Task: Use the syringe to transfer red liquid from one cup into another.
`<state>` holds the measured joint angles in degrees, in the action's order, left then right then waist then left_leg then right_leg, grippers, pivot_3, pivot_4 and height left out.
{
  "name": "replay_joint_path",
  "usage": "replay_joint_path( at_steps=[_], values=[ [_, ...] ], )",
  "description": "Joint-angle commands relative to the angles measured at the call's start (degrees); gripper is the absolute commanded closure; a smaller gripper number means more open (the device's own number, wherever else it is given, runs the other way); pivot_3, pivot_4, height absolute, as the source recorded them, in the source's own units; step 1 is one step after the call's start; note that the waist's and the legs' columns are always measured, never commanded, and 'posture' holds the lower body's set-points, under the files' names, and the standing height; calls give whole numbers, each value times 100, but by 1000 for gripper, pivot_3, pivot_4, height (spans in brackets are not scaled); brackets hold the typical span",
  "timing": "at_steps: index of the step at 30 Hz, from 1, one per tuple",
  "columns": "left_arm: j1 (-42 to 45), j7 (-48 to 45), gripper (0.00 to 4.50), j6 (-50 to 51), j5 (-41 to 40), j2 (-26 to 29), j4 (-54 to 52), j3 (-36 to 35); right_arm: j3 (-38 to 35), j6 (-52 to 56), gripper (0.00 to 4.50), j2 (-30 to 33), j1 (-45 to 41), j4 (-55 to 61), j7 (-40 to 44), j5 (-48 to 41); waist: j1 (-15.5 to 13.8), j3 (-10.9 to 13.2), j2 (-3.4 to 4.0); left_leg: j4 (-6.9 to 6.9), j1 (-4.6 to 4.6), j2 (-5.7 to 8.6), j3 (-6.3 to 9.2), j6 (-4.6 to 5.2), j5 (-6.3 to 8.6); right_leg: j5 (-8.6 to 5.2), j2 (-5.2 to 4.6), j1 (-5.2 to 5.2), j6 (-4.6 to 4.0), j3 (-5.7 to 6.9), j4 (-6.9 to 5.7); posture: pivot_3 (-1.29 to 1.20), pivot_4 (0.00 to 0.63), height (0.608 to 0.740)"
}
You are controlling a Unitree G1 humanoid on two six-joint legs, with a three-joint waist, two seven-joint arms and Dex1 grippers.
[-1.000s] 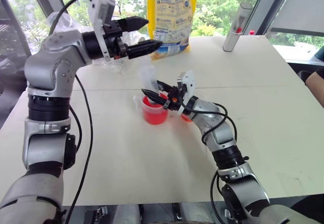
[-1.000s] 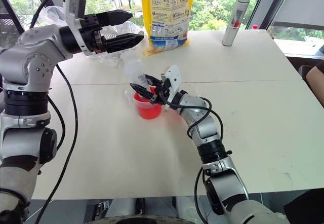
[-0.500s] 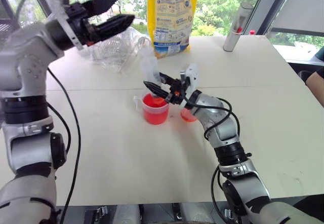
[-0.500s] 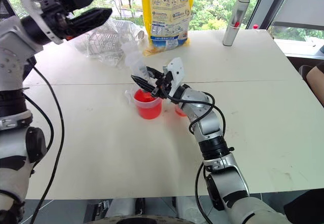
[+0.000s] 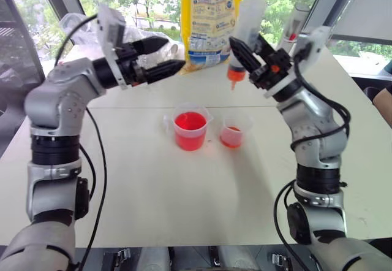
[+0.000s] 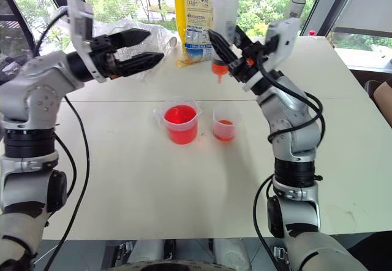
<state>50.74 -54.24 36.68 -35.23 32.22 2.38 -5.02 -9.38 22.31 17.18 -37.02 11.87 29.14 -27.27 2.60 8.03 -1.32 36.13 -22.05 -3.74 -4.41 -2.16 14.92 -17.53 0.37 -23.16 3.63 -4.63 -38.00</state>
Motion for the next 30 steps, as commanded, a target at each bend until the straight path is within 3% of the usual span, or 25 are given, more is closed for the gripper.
replay_joint_path(
  at_steps=[1,9,16,30],
  values=[
    [332,-116,57,-262,106,-152,88,128,22,-210,3100,107,406,299,13,100,2,0,1,0,0,1,-1,0,0,0,3,-2,0,-2,0,0,150,740],
    [1067,-288,57,-823,457,-634,853,409,428,-905,3100,-55,1387,84,7,609,-2,2,3,1,-2,5,-1,0,0,0,18,-4,1,-2,0,0,150,740],
    [1877,-407,57,-1115,648,-1125,1762,451,491,-957,3100,-143,1478,183,-123,646,-8,2,3,1,-4,7,-1,0,0,-1,21,-4,1,3,1,0,150,740],
    [2455,-1064,57,-1318,869,-1741,3174,500,670,-957,3100,-93,1621,412,-188,712,-5,2,3,2,-5,7,-1,0,0,-1,28,-5,1,4,2,0,150,740]
  ],
)
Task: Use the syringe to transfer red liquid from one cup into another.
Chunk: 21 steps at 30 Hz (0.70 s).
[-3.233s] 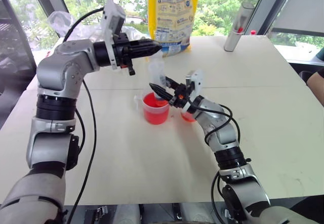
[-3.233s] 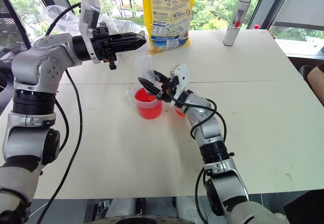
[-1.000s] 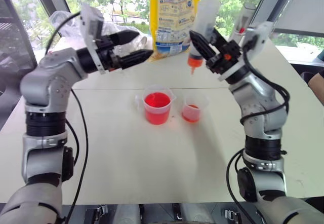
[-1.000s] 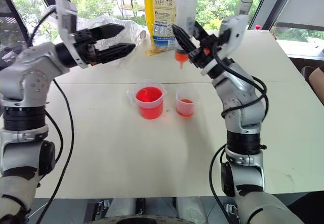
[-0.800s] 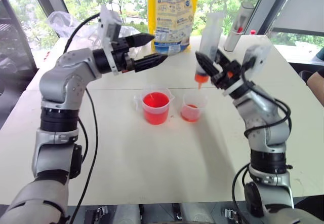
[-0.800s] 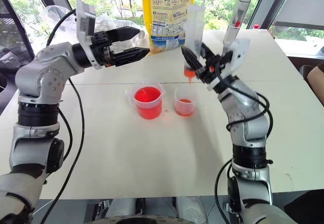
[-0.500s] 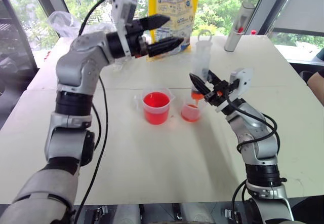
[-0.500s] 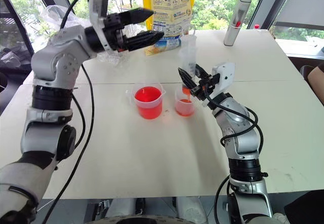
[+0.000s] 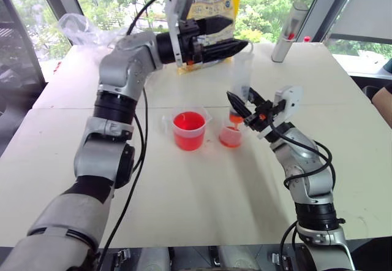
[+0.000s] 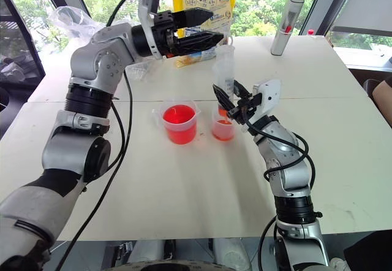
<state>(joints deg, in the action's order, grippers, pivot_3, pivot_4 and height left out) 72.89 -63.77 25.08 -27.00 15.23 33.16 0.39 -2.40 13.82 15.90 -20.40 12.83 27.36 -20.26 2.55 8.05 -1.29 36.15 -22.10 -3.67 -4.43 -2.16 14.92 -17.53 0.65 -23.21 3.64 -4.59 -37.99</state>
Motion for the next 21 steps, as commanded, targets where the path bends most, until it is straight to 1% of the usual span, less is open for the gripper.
replay_joint_path(
  at_steps=[1,8,9,11,13,14,15,18,21],
  values=[
    [255,-139,57,-173,68,-59,141,-44,-25,-106,3100,38,-40,321,-11,11,0,0,0,0,0,0,0,0,0,0,0,0,0,0,0,0,150,740],
    [402,-224,57,-309,203,-254,622,-72,-7,-76,3100,58,-35,374,-24,13,-5,0,0,0,-2,0,0,0,0,0,2,0,0,1,0,0,150,740],
    [416,-249,287,-330,211,-291,681,-71,-6,-71,3100,64,-32,385,-26,17,-5,0,-1,1,-2,0,0,0,0,0,2,0,0,1,1,0,150,740],
    [439,-272,904,-329,197,-348,731,-105,-9,-62,3100,73,-22,401,-29,22,-3,0,0,1,-3,1,0,0,0,0,2,0,0,1,1,0,150,740],
    [443,-309,1894,-311,196,-372,730,-121,-6,-52,3100,75,-9,414,-33,25,1,0,0,0,-3,0,0,0,0,0,2,0,0,1,0,0,150,740],
    [439,-335,2532,-298,195,-376,724,-122,-6,-47,3100,77,-5,418,-37,23,4,0,-1,0,-3,0,0,0,0,0,2,-1,0,1,0,0,150,740],
    [431,-351,2966,-294,197,-379,714,-122,-3,-44,3100,78,-3,421,-42,23,5,0,0,0,-2,0,0,0,0,0,3,-1,0,1,0,0,150,740],
    [420,-377,4471,-279,201,-385,698,-128,-1,-35,3100,81,-6,425,-50,19,-3,0,0,0,-3,0,0,0,0,0,4,-1,0,1,0,0,150,740],
    [417,-395,4471,-263,219,-384,691,-121,3,-41,3100,85,-8,423,-42,24,-1,0,0,1,-3,0,0,0,0,0,4,-1,0,1,0,0,150,740]
  ],
)
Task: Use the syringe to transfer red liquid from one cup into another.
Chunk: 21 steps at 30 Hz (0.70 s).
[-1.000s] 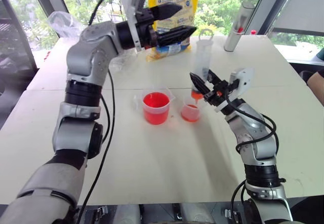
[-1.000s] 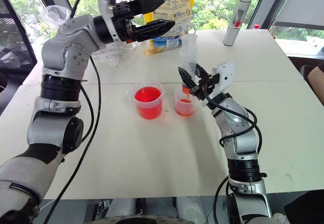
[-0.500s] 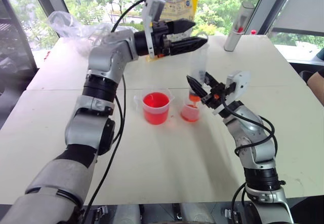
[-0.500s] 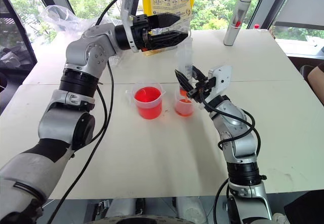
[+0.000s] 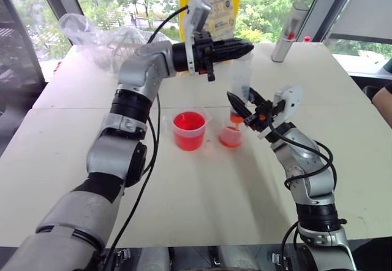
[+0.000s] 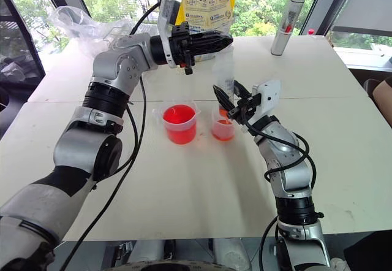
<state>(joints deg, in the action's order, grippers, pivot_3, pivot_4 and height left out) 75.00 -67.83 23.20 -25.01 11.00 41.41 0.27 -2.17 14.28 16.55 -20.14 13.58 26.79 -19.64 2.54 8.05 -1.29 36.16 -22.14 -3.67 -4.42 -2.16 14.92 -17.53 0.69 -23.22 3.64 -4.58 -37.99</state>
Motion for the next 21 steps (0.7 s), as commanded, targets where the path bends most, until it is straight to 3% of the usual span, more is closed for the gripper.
replay_joint_path(
  at_steps=[1,21],
  values=[
    [206,8,4471,-70,25,40,-136,-105,-20,-89,3100,21,-35,348,17,-38,-1,0,0,0,0,0,0,0,0,0,0,0,0,0,0,0,150,740],
    [-431,-221,4471,108,247,-112,-730,359,-236,97,3100,166,-415,506,-18,-139,1,0,0,1,0,-1,0,0,0,0,0,0,0,0,-1,0,150,740]
  ],
)
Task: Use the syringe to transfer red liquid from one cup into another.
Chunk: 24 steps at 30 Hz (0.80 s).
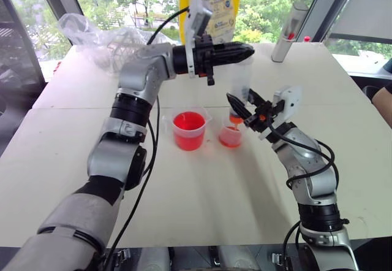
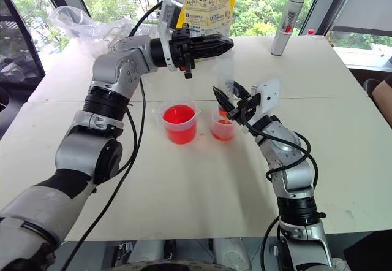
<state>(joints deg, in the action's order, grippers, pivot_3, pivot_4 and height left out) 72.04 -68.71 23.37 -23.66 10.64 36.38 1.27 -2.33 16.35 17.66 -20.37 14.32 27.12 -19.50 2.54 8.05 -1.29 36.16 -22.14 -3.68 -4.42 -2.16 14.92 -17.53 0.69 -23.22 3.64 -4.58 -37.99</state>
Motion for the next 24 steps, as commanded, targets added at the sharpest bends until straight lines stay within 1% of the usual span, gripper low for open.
replay_joint_path(
  at_steps=[1,9,24],
  values=[
    [-177,-140,4471,98,123,-82,-273,282,-238,-101,3100,63,-416,430,-54,-163,1,0,0,0,0,0,0,0,0,0,0,0,0,0,0,0,150,740],
    [-421,-156,4471,196,172,-151,-531,371,-343,-22,3100,143,-566,480,-68,-230,-1,0,0,1,0,0,0,0,0,0,0,0,0,0,0,0,150,740],
    [-676,-92,4471,256,217,-265,-607,433,-522,304,3100,352,-789,731,-146,-475,0,0,0,1,0,0,0,0,0,0,0,1,0,0,0,0,150,740]
  ],
)
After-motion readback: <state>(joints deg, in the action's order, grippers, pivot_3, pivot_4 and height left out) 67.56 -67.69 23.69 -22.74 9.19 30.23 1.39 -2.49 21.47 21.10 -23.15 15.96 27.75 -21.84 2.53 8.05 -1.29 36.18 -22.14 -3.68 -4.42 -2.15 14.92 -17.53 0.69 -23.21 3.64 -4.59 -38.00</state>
